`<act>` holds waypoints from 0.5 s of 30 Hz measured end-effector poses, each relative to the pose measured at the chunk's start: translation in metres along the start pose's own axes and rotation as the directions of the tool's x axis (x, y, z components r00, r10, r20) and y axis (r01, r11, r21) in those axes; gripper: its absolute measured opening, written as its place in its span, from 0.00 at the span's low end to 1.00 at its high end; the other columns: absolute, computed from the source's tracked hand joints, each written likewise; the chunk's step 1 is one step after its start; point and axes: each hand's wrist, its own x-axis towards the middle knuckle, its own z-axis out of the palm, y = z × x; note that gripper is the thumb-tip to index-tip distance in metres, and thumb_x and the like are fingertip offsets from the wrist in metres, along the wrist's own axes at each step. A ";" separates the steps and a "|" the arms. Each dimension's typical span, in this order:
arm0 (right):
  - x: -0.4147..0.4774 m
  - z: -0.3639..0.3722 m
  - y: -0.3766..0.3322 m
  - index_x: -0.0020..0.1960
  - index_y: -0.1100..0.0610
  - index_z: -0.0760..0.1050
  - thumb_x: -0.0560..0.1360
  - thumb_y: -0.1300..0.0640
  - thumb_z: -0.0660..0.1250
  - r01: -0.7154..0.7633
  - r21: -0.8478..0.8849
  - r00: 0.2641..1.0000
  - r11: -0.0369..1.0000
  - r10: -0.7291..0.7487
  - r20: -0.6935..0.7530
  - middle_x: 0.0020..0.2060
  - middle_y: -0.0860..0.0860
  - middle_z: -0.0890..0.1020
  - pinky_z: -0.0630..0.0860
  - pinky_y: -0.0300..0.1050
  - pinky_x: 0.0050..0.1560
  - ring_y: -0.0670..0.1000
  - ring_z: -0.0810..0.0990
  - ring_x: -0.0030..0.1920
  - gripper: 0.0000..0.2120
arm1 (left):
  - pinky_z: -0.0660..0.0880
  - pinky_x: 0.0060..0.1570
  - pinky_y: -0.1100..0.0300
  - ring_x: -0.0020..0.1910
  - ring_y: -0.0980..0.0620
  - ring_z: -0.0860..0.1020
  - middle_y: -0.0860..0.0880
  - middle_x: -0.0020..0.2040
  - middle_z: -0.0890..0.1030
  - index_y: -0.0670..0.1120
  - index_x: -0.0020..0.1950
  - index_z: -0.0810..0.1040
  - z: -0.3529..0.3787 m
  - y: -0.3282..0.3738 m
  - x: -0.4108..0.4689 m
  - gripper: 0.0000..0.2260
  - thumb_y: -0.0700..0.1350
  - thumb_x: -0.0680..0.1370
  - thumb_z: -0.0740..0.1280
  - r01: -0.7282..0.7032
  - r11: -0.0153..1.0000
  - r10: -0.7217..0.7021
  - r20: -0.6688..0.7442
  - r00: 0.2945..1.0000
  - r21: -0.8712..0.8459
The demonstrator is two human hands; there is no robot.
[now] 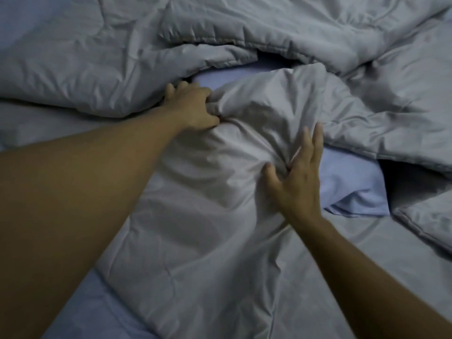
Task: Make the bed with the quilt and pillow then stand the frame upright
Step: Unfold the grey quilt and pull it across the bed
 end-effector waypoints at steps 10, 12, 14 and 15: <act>0.066 -0.024 -0.014 0.78 0.58 0.57 0.68 0.44 0.72 -0.267 -0.222 0.962 0.938 0.246 -0.119 0.73 0.61 0.66 0.58 0.57 0.73 0.64 0.63 0.73 0.45 | 0.69 0.53 0.50 0.55 0.41 0.71 0.43 0.56 0.73 0.43 0.44 0.74 0.017 -0.014 -0.051 0.24 0.60 0.61 0.70 -0.156 0.985 0.140 -0.186 0.973 -0.079; 0.033 -0.014 -0.006 0.69 0.59 0.70 0.70 0.43 0.70 -0.358 -0.215 0.934 0.909 0.348 -0.083 0.63 0.61 0.76 0.65 0.57 0.67 0.65 0.70 0.66 0.32 | 0.71 0.47 0.50 0.51 0.42 0.72 0.43 0.50 0.73 0.43 0.49 0.71 0.014 -0.004 -0.054 0.25 0.59 0.62 0.69 -0.151 0.955 0.131 -0.096 0.987 -0.256; 0.003 -0.005 0.001 0.59 0.59 0.77 0.73 0.49 0.67 -0.250 -0.128 0.968 0.960 0.250 -0.015 0.52 0.61 0.82 0.68 0.55 0.58 0.66 0.76 0.57 0.18 | 0.73 0.51 0.52 0.55 0.45 0.74 0.46 0.55 0.75 0.48 0.62 0.70 0.007 0.012 -0.054 0.29 0.59 0.66 0.70 -0.120 0.903 0.123 -0.019 0.992 -0.412; -0.008 -0.003 0.003 0.55 0.60 0.78 0.73 0.54 0.66 -0.161 -0.062 0.987 0.985 0.160 -0.019 0.47 0.61 0.82 0.69 0.52 0.53 0.65 0.77 0.52 0.14 | 0.73 0.56 0.52 0.58 0.47 0.74 0.46 0.60 0.74 0.52 0.68 0.67 0.001 0.021 -0.054 0.32 0.60 0.68 0.71 -0.121 0.879 0.132 -0.008 0.991 -0.460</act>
